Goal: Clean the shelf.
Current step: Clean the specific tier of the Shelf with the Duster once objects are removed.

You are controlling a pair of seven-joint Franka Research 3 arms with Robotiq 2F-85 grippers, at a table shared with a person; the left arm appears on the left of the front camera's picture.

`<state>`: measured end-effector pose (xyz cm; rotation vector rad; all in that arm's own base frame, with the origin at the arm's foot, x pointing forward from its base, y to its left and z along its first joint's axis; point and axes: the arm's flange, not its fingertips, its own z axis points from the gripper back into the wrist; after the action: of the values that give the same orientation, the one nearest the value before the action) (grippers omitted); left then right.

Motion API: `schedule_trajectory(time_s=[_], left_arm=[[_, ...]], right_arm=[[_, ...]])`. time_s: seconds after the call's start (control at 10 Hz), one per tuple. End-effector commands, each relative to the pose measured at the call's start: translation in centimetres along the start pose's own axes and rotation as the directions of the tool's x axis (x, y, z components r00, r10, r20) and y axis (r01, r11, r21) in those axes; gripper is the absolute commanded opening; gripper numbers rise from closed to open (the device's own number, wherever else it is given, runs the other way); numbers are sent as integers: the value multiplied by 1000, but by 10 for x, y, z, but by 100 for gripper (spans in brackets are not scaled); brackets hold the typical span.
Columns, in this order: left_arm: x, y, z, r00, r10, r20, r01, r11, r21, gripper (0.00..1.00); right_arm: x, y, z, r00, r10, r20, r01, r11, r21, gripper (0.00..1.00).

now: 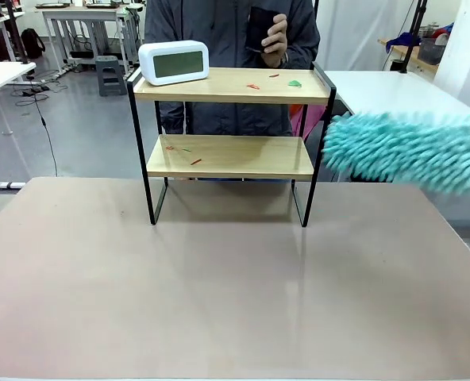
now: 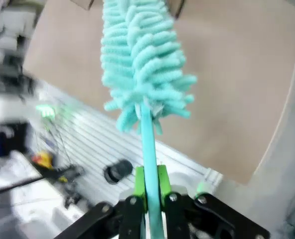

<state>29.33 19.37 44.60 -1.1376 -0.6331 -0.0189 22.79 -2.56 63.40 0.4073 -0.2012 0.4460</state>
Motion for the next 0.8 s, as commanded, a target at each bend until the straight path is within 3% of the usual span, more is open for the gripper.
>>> schedule_trajectory(time_s=[0.0,0.1,0.3,0.5,0.7], left_arm=[[1,-1,-1,1000,-21,14,21,1000,-15,100],[1,-1,-1,1000,-21,14,21,1000,-15,100],[1,-1,-1,1000,-21,14,21,1000,-15,100],[1,-1,-1,1000,-21,14,21,1000,-15,100],[1,-1,-1,1000,-21,14,21,1000,-15,100]], right_arm=[[39,53,-52,983,159,-94,-167,982,-93,13],[55,75,-80,982,182,-56,-187,976,-111,13],[71,108,-108,979,145,143,-111,969,-223,13],[67,111,-102,983,185,15,-180,967,-178,13],[72,121,-112,980,192,50,-179,963,-201,13]])
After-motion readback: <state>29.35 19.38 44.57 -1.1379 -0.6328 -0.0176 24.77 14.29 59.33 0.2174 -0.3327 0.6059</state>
